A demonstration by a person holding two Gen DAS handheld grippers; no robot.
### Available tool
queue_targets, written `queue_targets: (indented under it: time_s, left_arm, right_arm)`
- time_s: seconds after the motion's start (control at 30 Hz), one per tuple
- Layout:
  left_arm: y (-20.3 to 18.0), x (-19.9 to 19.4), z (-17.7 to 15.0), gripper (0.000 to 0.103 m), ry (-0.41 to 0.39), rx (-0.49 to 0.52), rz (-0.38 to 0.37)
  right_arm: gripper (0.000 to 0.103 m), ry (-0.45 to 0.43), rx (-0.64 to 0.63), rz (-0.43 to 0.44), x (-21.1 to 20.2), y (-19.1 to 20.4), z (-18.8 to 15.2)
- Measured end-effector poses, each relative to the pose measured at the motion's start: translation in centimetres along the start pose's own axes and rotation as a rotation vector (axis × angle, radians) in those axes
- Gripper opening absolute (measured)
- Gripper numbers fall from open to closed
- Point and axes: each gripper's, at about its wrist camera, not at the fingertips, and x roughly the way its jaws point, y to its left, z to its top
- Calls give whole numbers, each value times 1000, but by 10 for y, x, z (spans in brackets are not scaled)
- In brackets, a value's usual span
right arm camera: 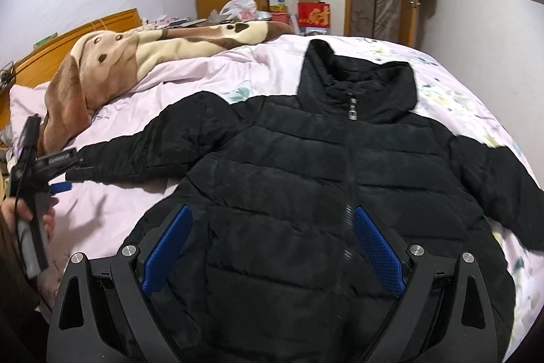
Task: Fold large clothes
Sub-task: 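Grasp the jacket sleeve cuff with the left tool while the right tool hovers over the jacket body, then lift the sleeve with the left tool and fold it across the jacket front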
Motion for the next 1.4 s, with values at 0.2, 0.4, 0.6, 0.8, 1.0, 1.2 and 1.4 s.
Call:
queue_targets:
  time_s: [0.2, 0.4, 0.6, 0.8, 1.0, 1.2, 1.4]
  left_arm:
    - [33, 35, 16, 99, 19, -199, -43]
    - [43, 51, 27, 94, -15, -270, -67]
    - [49, 59, 41, 57, -29, -327, -45]
    - [44, 50, 46, 21, -66, -305, -15]
    - [10, 24, 50, 17, -153, -142, 20]
    - [-44, 3, 52, 17, -209, 37, 18]
    - [-97, -13, 47, 16, -231, 164, 23]
  right_arm:
    - [96, 22, -34, 19, 23, 12, 6]
    - [96, 28, -52, 34, 36, 20, 9]
    - [96, 37, -68, 41, 44, 26, 12]
    - [96, 41, -71, 54, 48, 30, 17]
    - [96, 30, -68, 55, 49, 30, 24]
    - [96, 13, -53, 57, 44, 23, 34]
    - [96, -8, -33, 47, 33, 10, 46]
